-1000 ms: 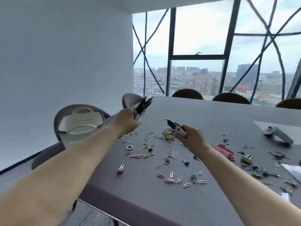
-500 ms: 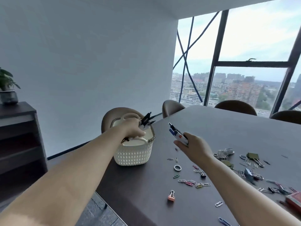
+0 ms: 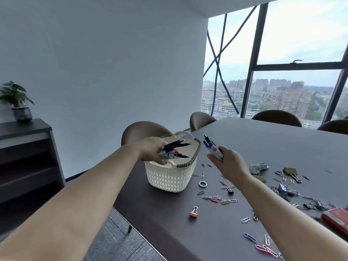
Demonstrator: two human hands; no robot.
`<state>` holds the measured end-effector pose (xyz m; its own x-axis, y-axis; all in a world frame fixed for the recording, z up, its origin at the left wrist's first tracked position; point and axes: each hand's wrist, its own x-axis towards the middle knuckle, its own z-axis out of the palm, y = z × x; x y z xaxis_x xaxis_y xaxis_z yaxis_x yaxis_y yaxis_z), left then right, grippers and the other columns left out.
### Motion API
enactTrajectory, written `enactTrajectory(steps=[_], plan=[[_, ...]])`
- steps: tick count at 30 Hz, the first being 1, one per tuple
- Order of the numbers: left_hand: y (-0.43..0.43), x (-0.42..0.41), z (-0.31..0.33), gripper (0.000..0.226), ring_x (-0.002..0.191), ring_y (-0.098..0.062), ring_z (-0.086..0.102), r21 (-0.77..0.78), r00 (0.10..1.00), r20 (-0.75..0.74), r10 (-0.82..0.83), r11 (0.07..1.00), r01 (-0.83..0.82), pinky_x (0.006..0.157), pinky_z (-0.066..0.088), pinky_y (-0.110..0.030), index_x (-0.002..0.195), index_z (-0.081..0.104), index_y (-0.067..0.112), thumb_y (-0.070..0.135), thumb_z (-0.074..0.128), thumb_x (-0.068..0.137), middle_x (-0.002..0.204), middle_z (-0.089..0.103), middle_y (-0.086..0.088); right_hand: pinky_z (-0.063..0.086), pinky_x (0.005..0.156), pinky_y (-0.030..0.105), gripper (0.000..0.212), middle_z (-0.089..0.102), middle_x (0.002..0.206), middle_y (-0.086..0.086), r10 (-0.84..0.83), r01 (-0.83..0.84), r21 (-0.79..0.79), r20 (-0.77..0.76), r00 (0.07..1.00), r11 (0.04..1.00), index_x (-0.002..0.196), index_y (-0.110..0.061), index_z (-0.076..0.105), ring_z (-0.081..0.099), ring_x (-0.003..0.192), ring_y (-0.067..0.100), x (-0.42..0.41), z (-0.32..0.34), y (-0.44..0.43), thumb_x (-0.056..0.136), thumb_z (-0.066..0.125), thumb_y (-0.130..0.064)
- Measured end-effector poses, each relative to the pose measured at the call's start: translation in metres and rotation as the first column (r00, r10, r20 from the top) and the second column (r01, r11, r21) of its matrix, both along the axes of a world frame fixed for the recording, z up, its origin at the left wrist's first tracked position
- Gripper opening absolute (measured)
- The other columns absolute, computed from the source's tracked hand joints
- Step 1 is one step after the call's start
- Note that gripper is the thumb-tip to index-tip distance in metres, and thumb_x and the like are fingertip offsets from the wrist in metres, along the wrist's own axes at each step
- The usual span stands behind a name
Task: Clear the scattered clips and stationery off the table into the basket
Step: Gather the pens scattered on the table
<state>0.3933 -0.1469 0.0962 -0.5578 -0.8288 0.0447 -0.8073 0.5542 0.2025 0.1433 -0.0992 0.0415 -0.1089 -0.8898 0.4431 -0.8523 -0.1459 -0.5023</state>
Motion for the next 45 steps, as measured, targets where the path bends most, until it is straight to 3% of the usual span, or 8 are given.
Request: enactTrajectory(steps=[4, 9, 19, 27, 32, 37, 41, 45], plan=[[0.019, 0.003, 0.003, 0.026, 0.057, 0.012, 0.055, 0.16, 0.991, -0.133, -0.011, 0.987, 0.032, 0.058, 0.038, -0.001, 0.067, 0.055, 0.029, 0.014, 0.074, 0.075, 0.068, 0.06, 0.016, 0.033, 0.051, 0.031, 0.03, 0.054, 0.064, 0.003, 0.0, 0.0, -0.015, -0.002, 1.0, 1.0, 0.077, -0.015, 0.047, 0.049, 0.059, 0.026, -0.008, 0.005, 0.02, 0.088, 0.056, -0.042], [0.034, 0.028, 0.002, 0.013, 0.076, -0.013, 0.061, 0.253, 0.971, -0.229, 0.063, 0.967, -0.004, 0.077, 0.049, -0.029, 0.073, 0.063, 0.017, 0.01, 0.073, 0.077, 0.076, 0.065, 0.002, 0.038, 0.055, 0.031, 0.03, 0.059, 0.066, 0.007, 0.036, -0.036, -0.023, 0.03, 0.999, 0.999, 0.077, -0.013, 0.05, 0.052, 0.059, 0.028, -0.014, 0.011, 0.039, 0.086, 0.058, -0.041], [0.033, -0.028, 0.005, 0.022, 0.062, -0.014, 0.053, -0.111, 0.953, -0.203, 0.224, 0.962, -0.25, 0.049, 0.038, -0.025, 0.082, 0.051, 0.016, 0.028, 0.068, 0.079, 0.069, 0.052, 0.0, 0.035, 0.052, 0.033, 0.03, 0.052, 0.06, -0.001, 0.037, -0.035, -0.062, 0.044, 0.998, 0.997, 0.071, -0.019, 0.045, 0.045, 0.054, 0.022, -0.01, 0.016, 0.04, 0.087, 0.057, -0.041], [-0.008, -0.09, -0.033, 0.058, 0.108, -0.022, 0.057, -0.009, 0.97, 0.035, 0.241, 0.97, -0.241, 0.092, 0.048, -0.034, 0.119, 0.049, 0.013, 0.045, 0.07, 0.075, 0.121, 0.059, -0.005, 0.049, 0.059, 0.043, 0.032, 0.062, 0.064, 0.01, -0.034, 0.045, -0.121, 0.096, 0.995, 0.992, 0.074, -0.018, 0.047, 0.06, 0.062, 0.034, -0.05, 0.013, 0.029, 0.084, 0.057, -0.046], [-0.014, -0.069, -0.037, 0.097, 0.139, -0.021, 0.029, 0.185, 0.987, 0.038, 0.154, 0.97, -0.159, 0.114, 0.026, -0.038, 0.148, 0.011, 0.022, 0.064, 0.059, 0.075, 0.155, 0.023, 0.0, 0.048, 0.06, 0.041, 0.033, 0.063, 0.067, 0.011, -0.005, 0.012, -0.097, 0.065, 0.998, 0.995, 0.082, -0.013, 0.053, 0.06, 0.064, 0.034, -0.05, 0.011, 0.02, 0.085, 0.058, -0.045], [-0.006, -0.048, -0.037, 0.094, 0.143, -0.019, 0.019, 0.265, 0.992, -0.116, 0.053, 0.964, -0.02, 0.119, 0.014, -0.038, 0.143, -0.019, 0.034, 0.07, 0.041, 0.08, 0.158, 0.01, 0.001, 0.039, 0.055, 0.034, 0.029, 0.056, 0.064, 0.0, 0.095, -0.094, -0.07, 0.011, 0.995, 0.993, 0.086, -0.014, 0.055, 0.052, 0.06, 0.024, -0.011, 0.009, 0.009, 0.087, 0.056, -0.043], [0.017, -0.026, -0.029, 0.076, 0.135, -0.012, 0.035, 0.139, 0.983, -0.178, -0.043, 0.988, 0.069, 0.115, 0.026, -0.035, 0.142, 0.03, 0.024, 0.069, 0.039, 0.081, 0.149, 0.035, 0.003, 0.044, 0.058, 0.038, 0.031, 0.058, 0.066, 0.002, 0.172, -0.172, -0.068, -0.004, 0.985, 0.983, 0.081, -0.014, 0.05, 0.056, 0.063, 0.027, 0.011, 0.014, -0.005, 0.087, 0.056, -0.043], [0.039, 0.002, -0.036, 0.053, 0.09, -0.004, 0.061, 0.035, 0.993, -0.02, -0.116, 0.993, 0.117, 0.089, 0.05, -0.03, 0.09, 0.068, 0.02, 0.068, 0.062, 0.067, 0.096, 0.069, 0.009, 0.034, 0.054, 0.031, 0.031, 0.045, 0.059, -0.009, 0.258, -0.26, -0.007, -0.083, 0.962, 0.966, 0.068, -0.029, 0.036, 0.044, 0.057, 0.019, 0.03, 0.02, -0.017, 0.088, 0.056, -0.042]])
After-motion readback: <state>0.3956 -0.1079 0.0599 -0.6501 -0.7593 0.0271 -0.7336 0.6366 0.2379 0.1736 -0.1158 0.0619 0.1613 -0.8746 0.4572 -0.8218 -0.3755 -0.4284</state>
